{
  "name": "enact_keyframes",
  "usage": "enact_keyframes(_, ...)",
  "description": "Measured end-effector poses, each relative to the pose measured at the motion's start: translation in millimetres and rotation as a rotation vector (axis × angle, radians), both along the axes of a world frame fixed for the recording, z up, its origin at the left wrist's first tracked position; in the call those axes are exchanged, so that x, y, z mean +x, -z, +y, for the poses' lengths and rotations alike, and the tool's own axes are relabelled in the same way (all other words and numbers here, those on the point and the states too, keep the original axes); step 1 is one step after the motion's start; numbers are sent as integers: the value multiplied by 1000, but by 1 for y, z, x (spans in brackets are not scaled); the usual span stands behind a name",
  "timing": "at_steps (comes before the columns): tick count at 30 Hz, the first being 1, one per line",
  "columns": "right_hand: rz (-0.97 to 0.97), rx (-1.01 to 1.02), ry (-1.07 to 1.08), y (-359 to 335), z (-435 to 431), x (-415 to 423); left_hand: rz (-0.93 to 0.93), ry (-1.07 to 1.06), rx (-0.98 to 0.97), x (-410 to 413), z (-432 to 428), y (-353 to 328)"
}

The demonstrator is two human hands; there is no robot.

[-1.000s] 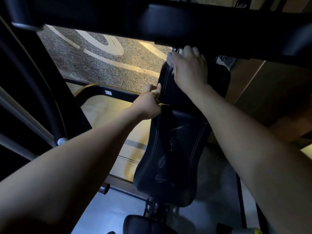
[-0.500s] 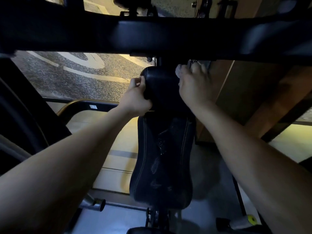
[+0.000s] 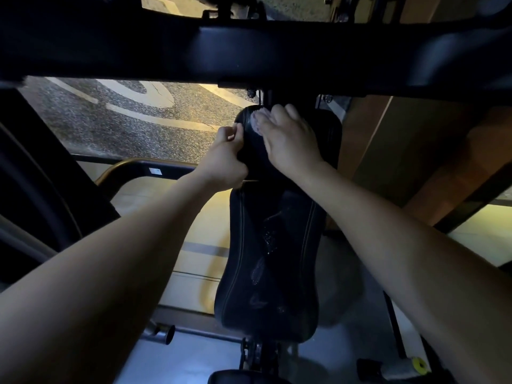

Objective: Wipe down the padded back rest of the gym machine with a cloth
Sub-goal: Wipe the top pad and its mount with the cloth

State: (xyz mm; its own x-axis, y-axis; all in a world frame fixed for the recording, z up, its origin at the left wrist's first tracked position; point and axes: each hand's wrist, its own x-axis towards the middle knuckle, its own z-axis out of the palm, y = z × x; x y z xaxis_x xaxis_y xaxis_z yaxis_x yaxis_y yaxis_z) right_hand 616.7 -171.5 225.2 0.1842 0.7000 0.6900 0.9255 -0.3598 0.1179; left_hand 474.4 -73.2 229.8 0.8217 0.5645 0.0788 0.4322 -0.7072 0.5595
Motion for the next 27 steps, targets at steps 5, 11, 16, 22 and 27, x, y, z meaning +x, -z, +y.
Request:
enact_keyframes(5, 23, -38, -32, -9, 15, -7, 3, -5, 56, 4, -2, 6)
enact_keyframes(11, -73, -34, 52, 8, -25, 7, 24, -1, 87, 5, -4, 4)
enact_keyframes(16, 26, 127, 259, -4, -18, -5, 29, -15, 188, 9, -5, 12)
enact_keyframes(22, 122, 39, 111, -19, 27, -18, -27, -64, 234, 17, -9, 19)
enact_keyframes(27, 4, 89, 158, -12, -15, 10, -15, -96, 277, 19, -12, 19)
